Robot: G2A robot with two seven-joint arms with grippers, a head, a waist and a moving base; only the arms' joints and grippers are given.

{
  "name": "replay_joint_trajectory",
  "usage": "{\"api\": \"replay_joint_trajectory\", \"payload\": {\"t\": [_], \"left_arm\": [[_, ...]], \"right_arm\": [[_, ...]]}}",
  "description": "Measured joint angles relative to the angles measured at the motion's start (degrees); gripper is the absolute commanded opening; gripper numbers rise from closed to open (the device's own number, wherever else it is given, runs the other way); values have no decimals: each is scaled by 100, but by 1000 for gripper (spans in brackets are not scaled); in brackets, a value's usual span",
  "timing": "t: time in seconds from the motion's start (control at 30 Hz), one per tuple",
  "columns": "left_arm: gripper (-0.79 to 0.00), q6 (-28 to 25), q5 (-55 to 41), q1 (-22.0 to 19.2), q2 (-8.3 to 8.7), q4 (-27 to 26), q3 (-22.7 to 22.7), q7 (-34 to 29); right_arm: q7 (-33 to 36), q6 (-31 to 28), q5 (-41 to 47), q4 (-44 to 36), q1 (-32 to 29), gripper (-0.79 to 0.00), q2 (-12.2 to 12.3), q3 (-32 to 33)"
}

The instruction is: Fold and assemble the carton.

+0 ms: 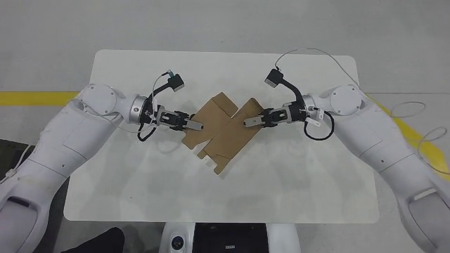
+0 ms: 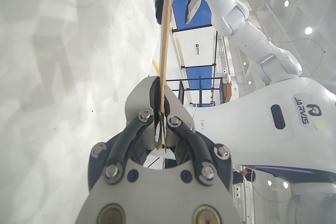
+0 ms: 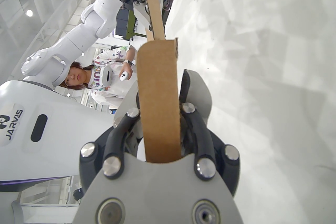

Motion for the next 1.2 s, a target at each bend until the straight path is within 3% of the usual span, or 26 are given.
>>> {"api": "replay_joint_trajectory", "payload": {"t": [0.33, 0.57, 0.6, 0.63, 0.67, 0.7, 1.0, 1.2], "left_arm": [[-785, 2, -52, -40, 15, 43, 46, -2], [-785, -36, -56, -61, 17, 129, 85, 36], [-680, -37, -59, -64, 17, 136, 89, 37], [-471, -38, -65, -67, 17, 142, 93, 38], [-114, -41, -78, -70, 17, 149, 95, 41], [0, -44, -93, -71, 17, 150, 95, 44], [0, -119, -627, 3, 48, 224, -146, 117], [0, -787, -264, 98, 71, 320, -390, 782]], "right_arm": [[-47, -47, 105, 30, 77, -779, 8, -169], [-100, -100, 165, 48, 135, -785, 4, -264], [-112, -112, 170, 54, 142, -785, 4, -274], [-121, -122, 175, 60, 149, -785, 3, -284], [-134, -134, 180, 71, 159, -785, 1, -297], [-148, -148, 183, 81, 166, -785, 0, -305], [-388, -387, 211, 281, 209, -785, 4, -291], [-446, -445, 381, 491, 203, -785, -5, -181]]}}
